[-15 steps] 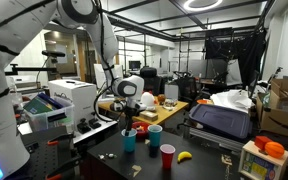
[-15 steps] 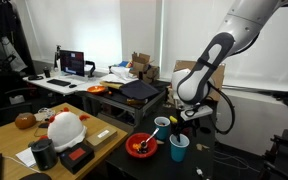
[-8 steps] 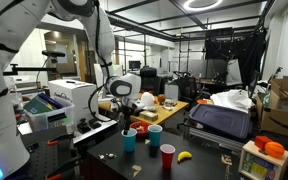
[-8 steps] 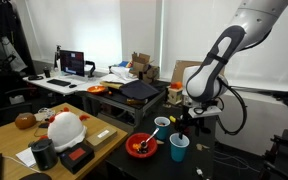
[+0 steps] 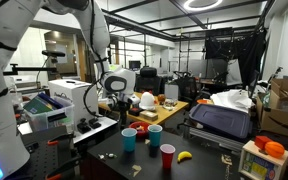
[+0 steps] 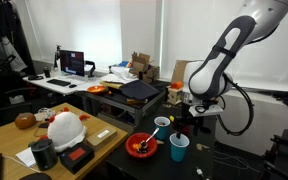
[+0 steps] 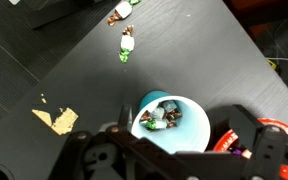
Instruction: Pour the things in the blue cup into the red cup
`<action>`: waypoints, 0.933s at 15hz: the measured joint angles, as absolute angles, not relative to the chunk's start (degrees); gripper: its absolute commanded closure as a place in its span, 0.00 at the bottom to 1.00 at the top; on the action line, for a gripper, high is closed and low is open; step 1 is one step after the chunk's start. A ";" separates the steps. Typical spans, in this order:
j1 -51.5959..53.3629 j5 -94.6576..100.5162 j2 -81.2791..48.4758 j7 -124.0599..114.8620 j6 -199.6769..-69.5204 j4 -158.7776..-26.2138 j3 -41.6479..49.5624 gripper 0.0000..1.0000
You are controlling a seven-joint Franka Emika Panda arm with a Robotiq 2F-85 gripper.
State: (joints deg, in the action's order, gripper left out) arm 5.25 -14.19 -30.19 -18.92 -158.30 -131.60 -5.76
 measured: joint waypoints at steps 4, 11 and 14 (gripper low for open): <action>7.92 -11.90 -30.45 -17.24 -158.86 -129.61 -6.24 0.00; 12.78 -0.15 -36.50 -12.18 -158.83 -122.33 -4.11 0.00; 14.20 3.79 -39.29 -10.28 -158.74 -119.83 -2.12 0.00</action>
State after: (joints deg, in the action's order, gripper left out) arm 14.20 3.79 -39.29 -10.28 -158.74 -119.83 -2.12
